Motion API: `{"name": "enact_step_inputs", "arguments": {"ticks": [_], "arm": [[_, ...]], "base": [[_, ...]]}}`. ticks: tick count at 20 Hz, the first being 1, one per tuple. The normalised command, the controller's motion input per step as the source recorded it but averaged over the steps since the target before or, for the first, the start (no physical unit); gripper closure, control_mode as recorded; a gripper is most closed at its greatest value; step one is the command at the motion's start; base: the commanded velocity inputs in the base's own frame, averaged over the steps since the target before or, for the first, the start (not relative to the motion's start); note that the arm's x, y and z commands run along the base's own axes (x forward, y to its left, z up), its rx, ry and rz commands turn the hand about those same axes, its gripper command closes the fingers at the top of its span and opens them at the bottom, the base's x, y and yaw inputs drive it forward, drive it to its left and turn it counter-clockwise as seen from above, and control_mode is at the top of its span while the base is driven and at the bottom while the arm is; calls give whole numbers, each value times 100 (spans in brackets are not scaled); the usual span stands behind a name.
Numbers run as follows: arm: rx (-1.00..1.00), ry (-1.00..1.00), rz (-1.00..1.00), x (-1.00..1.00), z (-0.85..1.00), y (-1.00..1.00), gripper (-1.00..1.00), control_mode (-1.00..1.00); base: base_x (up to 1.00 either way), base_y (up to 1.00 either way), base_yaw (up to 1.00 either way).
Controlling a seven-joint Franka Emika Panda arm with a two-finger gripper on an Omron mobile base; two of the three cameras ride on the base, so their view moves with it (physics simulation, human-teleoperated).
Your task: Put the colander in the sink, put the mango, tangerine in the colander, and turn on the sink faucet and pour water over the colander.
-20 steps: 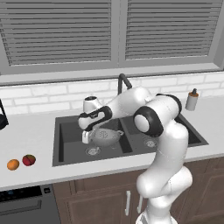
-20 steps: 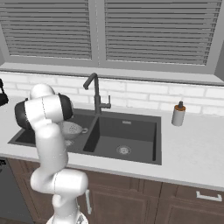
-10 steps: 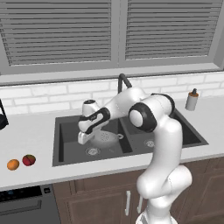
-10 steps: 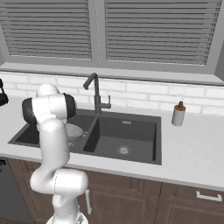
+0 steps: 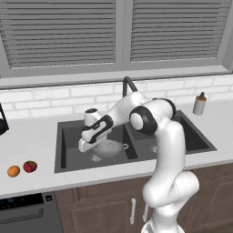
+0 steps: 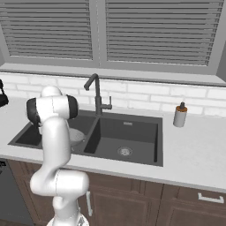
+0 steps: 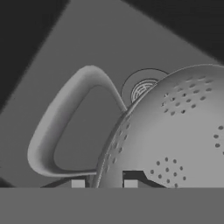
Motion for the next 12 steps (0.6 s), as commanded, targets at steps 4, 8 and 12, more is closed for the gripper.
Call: {"name": "enact_step_inputs", "arguments": {"ticks": [4,8,12], "arm": [[-6,0,-15,17,-30,-23,100,-100],[-3,0,-16,13,-32,-21,100,-100],[-3,0,-15,18,-32,-19,100,-100]], "base": [[0,0,0],[0,0,0],[0,0,0]]}}
